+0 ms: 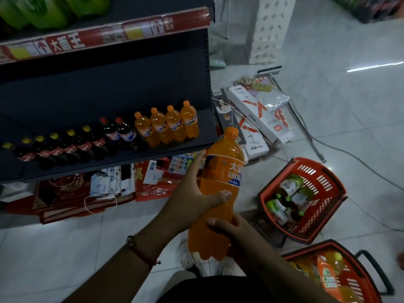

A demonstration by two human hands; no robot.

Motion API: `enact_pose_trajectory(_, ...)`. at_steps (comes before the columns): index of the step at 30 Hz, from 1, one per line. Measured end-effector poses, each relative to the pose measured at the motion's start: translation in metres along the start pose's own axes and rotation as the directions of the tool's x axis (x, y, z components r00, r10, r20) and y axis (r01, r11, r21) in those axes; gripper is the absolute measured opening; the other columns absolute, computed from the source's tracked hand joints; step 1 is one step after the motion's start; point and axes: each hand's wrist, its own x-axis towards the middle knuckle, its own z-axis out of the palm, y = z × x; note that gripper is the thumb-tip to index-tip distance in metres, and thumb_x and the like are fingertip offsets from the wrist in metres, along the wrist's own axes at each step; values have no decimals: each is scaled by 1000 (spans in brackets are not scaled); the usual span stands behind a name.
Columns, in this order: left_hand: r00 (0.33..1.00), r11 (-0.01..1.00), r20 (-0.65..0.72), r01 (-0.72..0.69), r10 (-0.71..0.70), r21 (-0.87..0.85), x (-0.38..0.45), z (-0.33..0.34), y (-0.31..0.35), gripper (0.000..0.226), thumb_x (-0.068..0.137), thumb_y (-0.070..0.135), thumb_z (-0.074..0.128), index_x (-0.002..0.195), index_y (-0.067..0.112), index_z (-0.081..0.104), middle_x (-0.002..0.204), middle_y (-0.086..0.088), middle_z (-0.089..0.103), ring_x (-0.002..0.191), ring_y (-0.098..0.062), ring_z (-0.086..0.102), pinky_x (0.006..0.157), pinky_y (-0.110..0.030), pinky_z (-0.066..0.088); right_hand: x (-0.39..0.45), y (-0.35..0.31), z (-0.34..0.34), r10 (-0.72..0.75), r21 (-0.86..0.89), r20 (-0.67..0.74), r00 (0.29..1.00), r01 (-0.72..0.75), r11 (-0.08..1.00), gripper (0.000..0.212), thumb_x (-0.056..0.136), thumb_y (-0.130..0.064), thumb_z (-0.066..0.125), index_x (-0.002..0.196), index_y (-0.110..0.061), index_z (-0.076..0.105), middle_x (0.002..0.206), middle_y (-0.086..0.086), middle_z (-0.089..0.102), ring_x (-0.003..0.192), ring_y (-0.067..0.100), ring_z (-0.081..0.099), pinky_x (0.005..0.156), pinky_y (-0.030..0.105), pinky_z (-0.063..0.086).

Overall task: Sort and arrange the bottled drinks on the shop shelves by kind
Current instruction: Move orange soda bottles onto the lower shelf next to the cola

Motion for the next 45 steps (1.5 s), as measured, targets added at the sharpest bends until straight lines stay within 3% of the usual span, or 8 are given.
enact_pose_trajectory(11,996,950,-71,-68,48,-304,1,-18,12,76,63,49,76,131,47,42,121,8,62,103,-3,66,71,-19,56,-20,-25,-26,-448,-531,-114,887,327,782,84,69,-25,84,124,-49,25,109,-28,34,93,-6,42,55,9,45)
enact_pose_trajectory(18,989,938,-145,-66,17,-339,9,-8,14,70,63,52,83,123,47,46,121,3,63,106,-17,66,75,-28,58,-20,-32,-49,-529,-686,-99,843,327,649,89,62,-35,86,127,-50,27,115,-28,40,112,1,43,93,24,41)
enact_pose_trajectory(21,986,943,-162,-83,31,-323,16,-4,14,88,51,56,78,131,41,44,122,1,62,105,-18,66,74,-31,60,-19,-35,-52,-488,-714,-85,869,288,638,88,64,-41,84,125,-52,21,108,-30,37,104,-2,44,91,24,44)
enact_pose_trajectory(24,986,944,-155,-106,60,-312,29,-5,15,83,51,55,77,127,42,47,121,2,62,103,-18,67,70,-29,60,-14,-42,-47,-433,-704,-65,899,266,658,84,71,-46,78,130,-48,18,105,-33,31,90,-8,41,68,9,39)
enact_pose_trajectory(29,991,942,-127,-85,46,-323,60,-19,7,77,47,56,76,117,46,47,118,6,61,100,-15,66,63,-22,57,21,-58,-42,-357,-691,-62,932,218,689,91,73,-51,74,145,-38,20,128,-14,36,114,7,42,97,29,45)
enact_pose_trajectory(35,999,978,5,-30,32,-205,105,-49,-20,72,60,50,84,120,45,46,113,15,62,92,7,65,66,-13,53,101,-75,-37,-312,-702,-35,949,199,684,71,61,-52,82,117,-55,39,119,-21,52,108,2,54,101,37,47)
enact_pose_trajectory(40,994,996,97,47,-54,79,166,-79,-64,61,76,53,72,110,65,23,111,41,30,95,20,39,77,-4,36,208,-77,-33,-334,-740,-4,943,222,635,74,64,-47,82,115,-60,29,117,-28,48,114,-3,49,100,25,41)
enact_pose_trajectory(45,995,874,-2,-87,100,479,250,-102,-135,91,70,77,58,132,61,-6,139,33,12,134,1,17,113,-28,23,319,-62,-46,-434,-688,-36,900,293,664,71,62,-41,85,115,-52,39,115,-21,56,110,3,55,93,25,48)
